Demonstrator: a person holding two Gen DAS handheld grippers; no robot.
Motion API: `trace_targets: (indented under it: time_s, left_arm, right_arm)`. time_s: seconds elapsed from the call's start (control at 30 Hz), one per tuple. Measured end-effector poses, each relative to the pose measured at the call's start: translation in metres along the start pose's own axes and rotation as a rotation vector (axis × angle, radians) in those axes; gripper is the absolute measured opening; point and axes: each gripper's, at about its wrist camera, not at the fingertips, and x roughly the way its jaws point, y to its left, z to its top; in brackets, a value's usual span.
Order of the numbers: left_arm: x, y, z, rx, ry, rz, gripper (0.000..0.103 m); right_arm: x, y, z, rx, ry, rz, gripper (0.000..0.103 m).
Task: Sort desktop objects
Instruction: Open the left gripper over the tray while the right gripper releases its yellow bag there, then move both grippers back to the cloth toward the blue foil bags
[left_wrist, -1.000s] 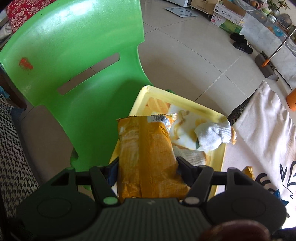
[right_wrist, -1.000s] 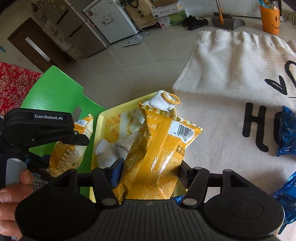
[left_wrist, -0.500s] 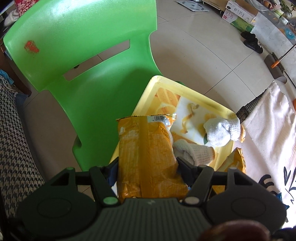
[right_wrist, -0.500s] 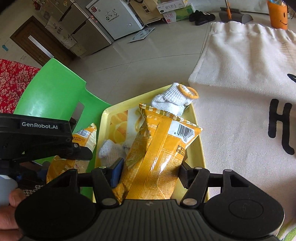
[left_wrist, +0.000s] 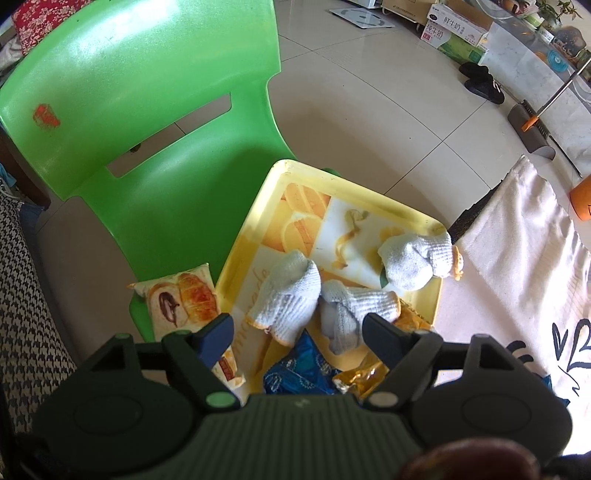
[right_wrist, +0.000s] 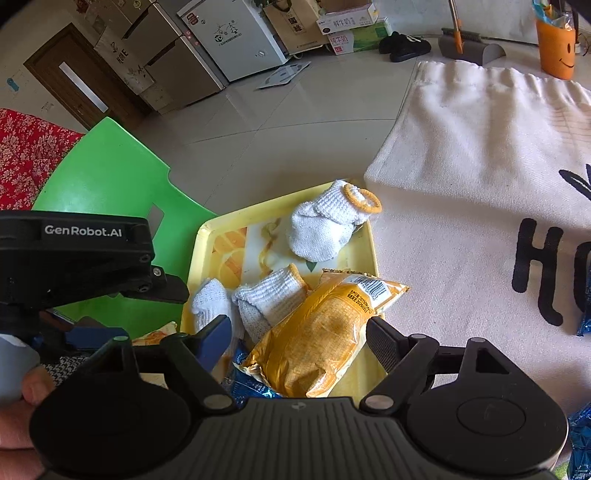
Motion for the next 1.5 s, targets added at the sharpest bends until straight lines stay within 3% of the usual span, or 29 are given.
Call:
trace_targets:
  time_s: [0.27, 0.33, 0.4, 0.53, 0.93, 1.3, 1.5]
  left_arm:
    - [-0.007, -0.016, -0.005, 0.037, -0.015, -0.019, 0.079]
    - [-0.01, -0.023, -0.008, 0.059, -0.023, -0.028, 0.082]
    - [-0.015, -0.031, -0.012, 0.083, -0.042, -0.029, 0.092]
    - [-0.024, -0.046, -0.019, 0.142, -0.083, -0.03, 0.092]
    - [-0.037, -0.081, -0.045, 0.253, -0.106, -0.064, 0.092]
    - [-0.029, -0.139, -0.095, 0.45, -0.052, -0.141, 0.095]
    - [-0.016, -0.157, -0.11, 0.509, -0.034, -0.139, 0.099]
  right_arm:
    - [-0.022, -0.022, 0.002, 0.03, -0.005, -0.076, 0.081]
    - [-0.029, -0.029, 0.002, 0.045, -0.004, -0.095, 0.081]
    - [-0.039, -0.037, 0.002, 0.058, -0.009, -0.127, 0.081]
    - [-0.063, -0.056, 0.003, 0.109, -0.025, -0.182, 0.081]
    - [-0.132, -0.139, 0.004, 0.329, -0.055, -0.321, 0.086]
    - [-0.132, -0.188, 0.004, 0.303, -0.049, -0.356, 0.086]
    - [-0.116, -0.204, 0.005, 0.293, -0.03, -0.338, 0.086]
